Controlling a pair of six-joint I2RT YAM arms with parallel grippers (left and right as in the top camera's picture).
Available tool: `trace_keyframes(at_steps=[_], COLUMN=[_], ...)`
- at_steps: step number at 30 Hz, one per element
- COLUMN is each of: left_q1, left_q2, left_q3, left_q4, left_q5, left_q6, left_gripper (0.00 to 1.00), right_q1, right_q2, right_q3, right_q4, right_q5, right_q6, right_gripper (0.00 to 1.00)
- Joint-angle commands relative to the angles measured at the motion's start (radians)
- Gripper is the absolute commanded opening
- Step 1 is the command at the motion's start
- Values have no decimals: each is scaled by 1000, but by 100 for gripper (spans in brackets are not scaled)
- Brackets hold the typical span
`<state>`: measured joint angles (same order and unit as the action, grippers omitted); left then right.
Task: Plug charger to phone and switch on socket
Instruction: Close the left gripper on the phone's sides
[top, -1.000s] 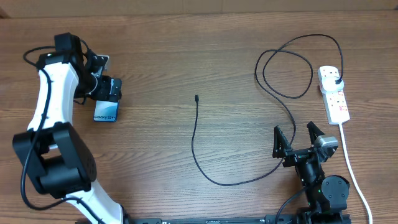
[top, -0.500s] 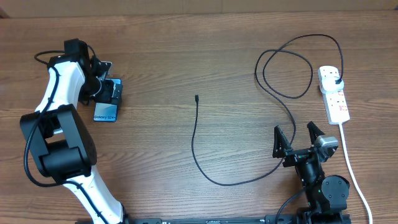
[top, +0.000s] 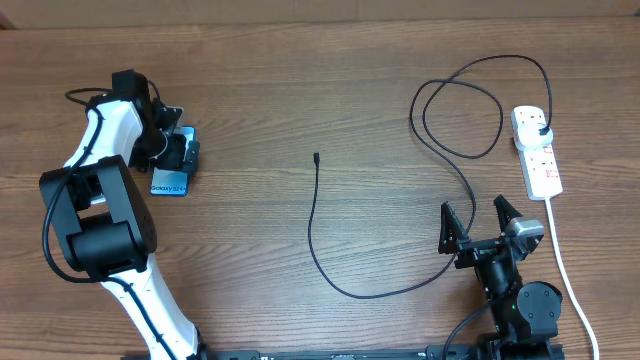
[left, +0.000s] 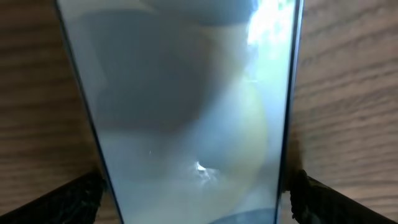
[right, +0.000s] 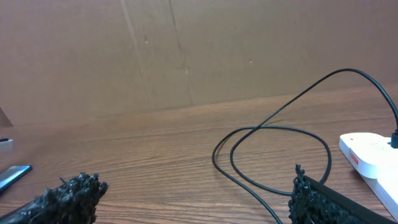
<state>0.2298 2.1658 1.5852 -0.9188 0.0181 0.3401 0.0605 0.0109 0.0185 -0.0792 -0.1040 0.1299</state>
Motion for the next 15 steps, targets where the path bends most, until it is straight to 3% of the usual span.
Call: trace_keyframes(at_steps=[1,15], left_q1=[-2,-8], left_q2=[19,20], left_q3=[20,-12], left_q4=[23,77], left_q5=[21,53], left_q6=[-3,-2], left_gripper=[98,90], right_q1=[6,6], right_q2=[-8,-8], right_q3=[-11,-11], right_q4=[3,3], right_q5=[6,6], right_q6=[0,0], right_gripper=[100,100])
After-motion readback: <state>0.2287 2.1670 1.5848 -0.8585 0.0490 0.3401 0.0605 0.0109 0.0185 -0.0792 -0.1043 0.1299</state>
